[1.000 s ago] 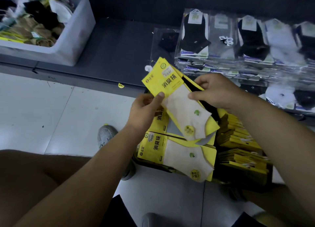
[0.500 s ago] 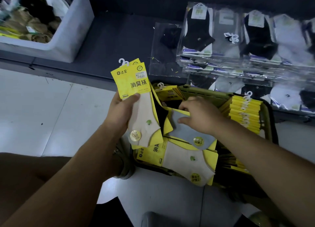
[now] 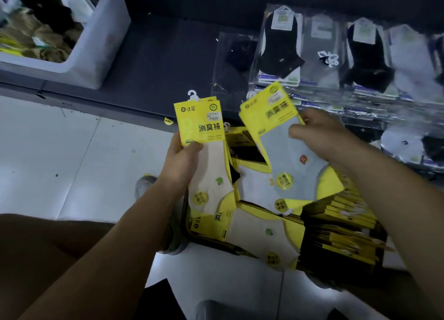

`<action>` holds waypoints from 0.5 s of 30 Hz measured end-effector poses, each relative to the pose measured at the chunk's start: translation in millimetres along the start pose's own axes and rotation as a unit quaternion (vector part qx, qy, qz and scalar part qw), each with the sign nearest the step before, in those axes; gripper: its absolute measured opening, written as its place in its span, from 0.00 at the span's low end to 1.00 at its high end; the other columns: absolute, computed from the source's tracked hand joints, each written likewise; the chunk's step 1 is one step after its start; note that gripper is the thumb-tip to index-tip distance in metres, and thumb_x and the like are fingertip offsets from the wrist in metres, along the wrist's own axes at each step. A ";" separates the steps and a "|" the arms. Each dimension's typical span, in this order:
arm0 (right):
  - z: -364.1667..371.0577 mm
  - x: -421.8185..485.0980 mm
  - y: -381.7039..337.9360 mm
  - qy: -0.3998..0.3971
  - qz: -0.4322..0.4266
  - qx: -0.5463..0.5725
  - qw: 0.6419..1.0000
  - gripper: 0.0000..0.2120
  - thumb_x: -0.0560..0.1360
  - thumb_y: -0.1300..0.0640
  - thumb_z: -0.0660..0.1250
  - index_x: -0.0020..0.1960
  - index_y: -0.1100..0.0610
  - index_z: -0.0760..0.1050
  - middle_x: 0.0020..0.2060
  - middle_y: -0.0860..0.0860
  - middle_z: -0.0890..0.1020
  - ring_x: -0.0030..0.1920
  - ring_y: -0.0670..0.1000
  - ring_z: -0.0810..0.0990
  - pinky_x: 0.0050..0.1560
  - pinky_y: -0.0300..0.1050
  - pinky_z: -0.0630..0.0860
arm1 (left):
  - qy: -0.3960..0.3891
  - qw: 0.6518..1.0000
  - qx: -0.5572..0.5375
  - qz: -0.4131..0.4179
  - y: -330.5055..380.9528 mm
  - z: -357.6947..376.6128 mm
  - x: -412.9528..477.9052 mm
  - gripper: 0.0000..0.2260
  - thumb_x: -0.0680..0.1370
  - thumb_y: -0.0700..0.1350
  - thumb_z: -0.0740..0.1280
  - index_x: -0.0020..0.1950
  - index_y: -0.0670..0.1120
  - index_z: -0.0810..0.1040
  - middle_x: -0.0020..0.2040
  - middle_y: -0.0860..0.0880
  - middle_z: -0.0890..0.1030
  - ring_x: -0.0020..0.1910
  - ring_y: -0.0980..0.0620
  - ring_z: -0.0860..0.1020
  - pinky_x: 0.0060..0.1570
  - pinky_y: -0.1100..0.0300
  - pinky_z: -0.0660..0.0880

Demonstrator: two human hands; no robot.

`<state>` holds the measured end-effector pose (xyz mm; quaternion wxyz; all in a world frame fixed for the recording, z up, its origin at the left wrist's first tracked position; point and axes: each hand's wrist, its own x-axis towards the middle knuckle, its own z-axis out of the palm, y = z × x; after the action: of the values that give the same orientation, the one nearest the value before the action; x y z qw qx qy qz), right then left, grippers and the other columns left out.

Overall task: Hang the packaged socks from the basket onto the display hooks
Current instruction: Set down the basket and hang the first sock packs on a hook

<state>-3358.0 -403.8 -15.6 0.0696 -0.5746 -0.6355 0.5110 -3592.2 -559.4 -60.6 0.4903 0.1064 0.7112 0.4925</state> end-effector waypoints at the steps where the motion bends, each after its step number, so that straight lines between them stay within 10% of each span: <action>1: 1.5 -3.7 -3.3 0.012 0.000 0.063 0.998 0.05 0.69 0.54 0.68 0.44 0.49 0.80 0.34 0.44 0.84 0.36 0.49 0.83 0.33 0.41 0.74 | -0.006 1.000 -0.002 -0.001 0.0 5.2 -2.0 0.18 0.80 0.39 0.67 0.69 0.48 0.75 0.64 0.40 0.83 0.65 0.36 0.81 0.69 0.34 0.75; 6: 46.4 -22.6 -3.8 -0.085 -0.007 0.225 0.971 0.11 0.73 0.68 0.70 0.51 0.55 0.78 0.44 0.50 0.87 0.45 0.51 0.86 0.48 0.51 0.81 | -0.062 0.994 -0.078 -0.045 3.0 30.3 -14.1 0.22 0.83 0.53 0.65 0.74 0.44 0.76 0.70 0.38 0.81 0.69 0.35 0.79 0.72 0.34 0.72; 11: 70.2 -29.5 8.2 -0.105 -0.085 0.000 0.991 0.07 0.75 0.52 0.74 0.49 0.50 0.78 0.40 0.51 0.84 0.42 0.53 0.84 0.43 0.55 0.82 | -0.109 0.993 0.033 0.032 -2.1 30.5 -17.3 0.14 0.83 0.44 0.71 0.68 0.43 0.79 0.60 0.44 0.88 0.58 0.44 0.87 0.54 0.51 0.84; 15: 60.0 -15.6 20.8 -0.033 -0.108 -0.064 0.992 0.04 0.77 0.51 0.72 0.49 0.49 0.78 0.38 0.44 0.80 0.38 0.45 0.80 0.36 0.41 0.75 | -0.080 0.996 0.041 0.025 3.2 14.8 -6.1 0.16 0.81 0.41 0.73 0.68 0.42 0.79 0.60 0.44 0.88 0.58 0.43 0.87 0.59 0.46 0.83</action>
<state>-3379.6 -454.3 -51.1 0.0661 -0.4888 -0.7270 0.4777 -3578.4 -552.9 -54.9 0.5281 0.1833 0.6862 0.4655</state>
